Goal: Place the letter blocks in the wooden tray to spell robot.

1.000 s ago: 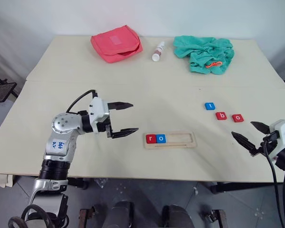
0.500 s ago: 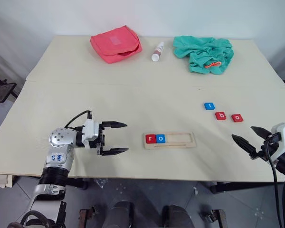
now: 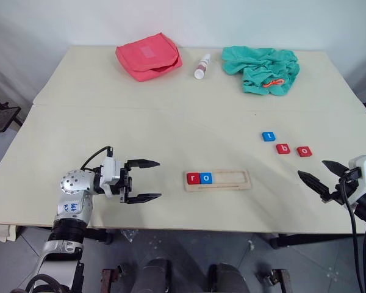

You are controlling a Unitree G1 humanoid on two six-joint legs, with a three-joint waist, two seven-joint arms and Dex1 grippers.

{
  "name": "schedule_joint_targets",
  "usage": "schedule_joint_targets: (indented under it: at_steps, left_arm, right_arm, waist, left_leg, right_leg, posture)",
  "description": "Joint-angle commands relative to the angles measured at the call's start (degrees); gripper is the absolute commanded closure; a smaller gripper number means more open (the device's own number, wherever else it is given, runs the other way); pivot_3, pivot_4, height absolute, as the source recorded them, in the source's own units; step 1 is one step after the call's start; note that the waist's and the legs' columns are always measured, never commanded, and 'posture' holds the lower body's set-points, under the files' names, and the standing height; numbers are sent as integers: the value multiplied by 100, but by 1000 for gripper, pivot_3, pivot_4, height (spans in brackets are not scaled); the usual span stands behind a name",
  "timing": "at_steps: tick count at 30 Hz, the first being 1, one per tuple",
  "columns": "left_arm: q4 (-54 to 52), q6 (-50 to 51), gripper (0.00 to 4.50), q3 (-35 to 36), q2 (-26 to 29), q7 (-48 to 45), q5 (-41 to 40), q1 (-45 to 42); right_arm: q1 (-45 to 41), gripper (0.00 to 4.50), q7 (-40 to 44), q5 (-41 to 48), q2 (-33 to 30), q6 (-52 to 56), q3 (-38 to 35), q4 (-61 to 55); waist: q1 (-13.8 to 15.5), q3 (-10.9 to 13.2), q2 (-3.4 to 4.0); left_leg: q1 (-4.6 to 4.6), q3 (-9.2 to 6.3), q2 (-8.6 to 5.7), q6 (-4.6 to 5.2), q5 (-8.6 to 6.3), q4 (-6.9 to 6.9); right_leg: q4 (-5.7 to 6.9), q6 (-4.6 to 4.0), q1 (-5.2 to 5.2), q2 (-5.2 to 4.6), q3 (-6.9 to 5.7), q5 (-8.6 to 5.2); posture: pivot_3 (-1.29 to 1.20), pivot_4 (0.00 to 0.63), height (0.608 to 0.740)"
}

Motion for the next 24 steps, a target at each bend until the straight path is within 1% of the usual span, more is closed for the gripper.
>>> schedule_joint_targets:
  at_steps: [1, 7, 11, 15, 18, 20, 24]
  left_arm:
    - [-251, 32, 30, 79, -13, 23, -165, 60]
    - [-362, 114, 30, 70, -12, 36, -209, 91]
    - [-444, 139, 30, 59, -23, 67, -221, 120]
    - [-582, 180, 30, 31, -59, 122, -230, 194]
    - [-701, 223, 30, 16, -98, 142, -247, 266]
    - [-805, 252, 30, -4, -143, 175, -248, 335]
    - [-943, 289, 30, -21, -202, 236, -237, 411]
  right_arm:
    - [-29, 0, -20, 27, -86, -17, -194, -167]
    - [-71, 0, -32, 38, -80, -2, -184, -158]
    - [-261, 0, -185, -43, -69, 94, -27, -190]
    - [-990, 0, -792, -238, -2, 571, 280, 111]
    - [-1412, 0, -953, -371, 86, 634, 465, 369]
    - [-1879, 0, -1074, -504, 168, 759, 722, 734]
    - [-2425, 0, -1133, -719, 275, 790, 1025, 1322]
  waist:
    - [1, 0, 0]
    - [-3, 0, 0]
    - [-6, 0, 0]
    - [-28, 0, 1]
    - [-28, -1, 2]
    - [-30, -1, 2]
    - [-8, -1, 3]
  left_leg:
    - [0, 0, 0, 0, 0, 0]
    - [0, 0, 0, 0, 0, 0]
    - [0, 0, 0, 0, 0, 0]
    - [2, 3, 2, 0, 0, 0]
    - [2, 2, 4, -1, 0, -1]
    - [2, 3, 3, -1, 0, -2]
    - [0, 0, 1, 0, 0, 0]
  right_leg:
    - [0, 0, 0, 0, 0, 0]
    - [0, 0, 0, 0, 1, 0]
    - [0, 0, 0, 0, 1, 0]
    - [1, 0, -1, 0, 4, 0]
    - [3, 0, -4, 2, 3, 0]
    - [4, 0, -4, 1, 3, 0]
    - [6, 0, -5, 0, 4, 0]
  posture:
    - [0, 150, 740]
    - [0, 150, 740]
    - [0, 150, 740]
    - [0, 150, 740]
    - [0, 150, 740]
    - [0, 150, 740]
    - [0, 150, 740]
